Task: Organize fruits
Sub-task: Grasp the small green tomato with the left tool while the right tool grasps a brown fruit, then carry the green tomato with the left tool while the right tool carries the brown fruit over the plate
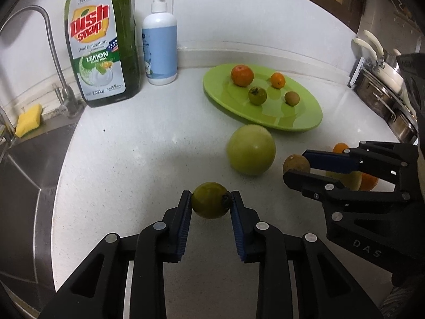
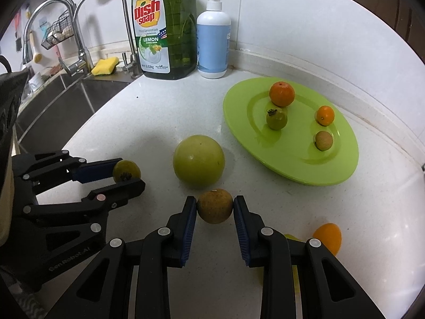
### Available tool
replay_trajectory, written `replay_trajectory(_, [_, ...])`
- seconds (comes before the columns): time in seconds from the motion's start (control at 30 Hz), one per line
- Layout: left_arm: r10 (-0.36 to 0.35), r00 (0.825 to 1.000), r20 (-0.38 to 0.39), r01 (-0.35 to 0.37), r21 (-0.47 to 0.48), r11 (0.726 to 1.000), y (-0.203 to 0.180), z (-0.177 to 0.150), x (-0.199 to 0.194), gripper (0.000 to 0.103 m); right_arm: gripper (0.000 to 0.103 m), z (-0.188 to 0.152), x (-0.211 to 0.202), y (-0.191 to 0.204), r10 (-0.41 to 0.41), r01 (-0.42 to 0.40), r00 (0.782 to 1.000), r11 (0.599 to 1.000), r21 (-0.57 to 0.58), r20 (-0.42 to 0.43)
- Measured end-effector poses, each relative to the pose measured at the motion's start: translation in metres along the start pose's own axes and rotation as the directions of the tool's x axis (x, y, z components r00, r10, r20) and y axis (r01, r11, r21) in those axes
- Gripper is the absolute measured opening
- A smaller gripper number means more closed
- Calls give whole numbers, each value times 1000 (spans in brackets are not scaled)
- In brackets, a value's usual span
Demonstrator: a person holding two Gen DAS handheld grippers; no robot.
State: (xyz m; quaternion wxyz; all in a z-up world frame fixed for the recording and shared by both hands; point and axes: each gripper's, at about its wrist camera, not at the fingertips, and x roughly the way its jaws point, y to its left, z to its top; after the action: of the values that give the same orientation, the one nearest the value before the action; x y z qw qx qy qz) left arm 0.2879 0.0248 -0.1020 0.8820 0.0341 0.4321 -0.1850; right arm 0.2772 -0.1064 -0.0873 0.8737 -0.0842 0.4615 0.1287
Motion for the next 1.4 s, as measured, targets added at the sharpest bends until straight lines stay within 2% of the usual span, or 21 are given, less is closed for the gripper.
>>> replay_trajectory(0.2, [6,1000,28,-6,5,1000,-5,5,-14,29,30,0,-11,-1,1,-1,1000,1000,6,26])
replay_trajectory(0.6, [4,994,108,-6,14,1000,-24,21,-50,29,30,1,-55,-14,9,-16,991,999,50,130])
replay_trajectory(1.13, [-15,977,211,-2,81,997,-63,66,-75,29,30,20,-94,-66,-5,-29,970,990,140,242])
replay_trajectory(1.4, [-37,970,239,11,110,994,-79,95,-74,29,30,40,-102,-85,-16,-21,963,991,136,270])
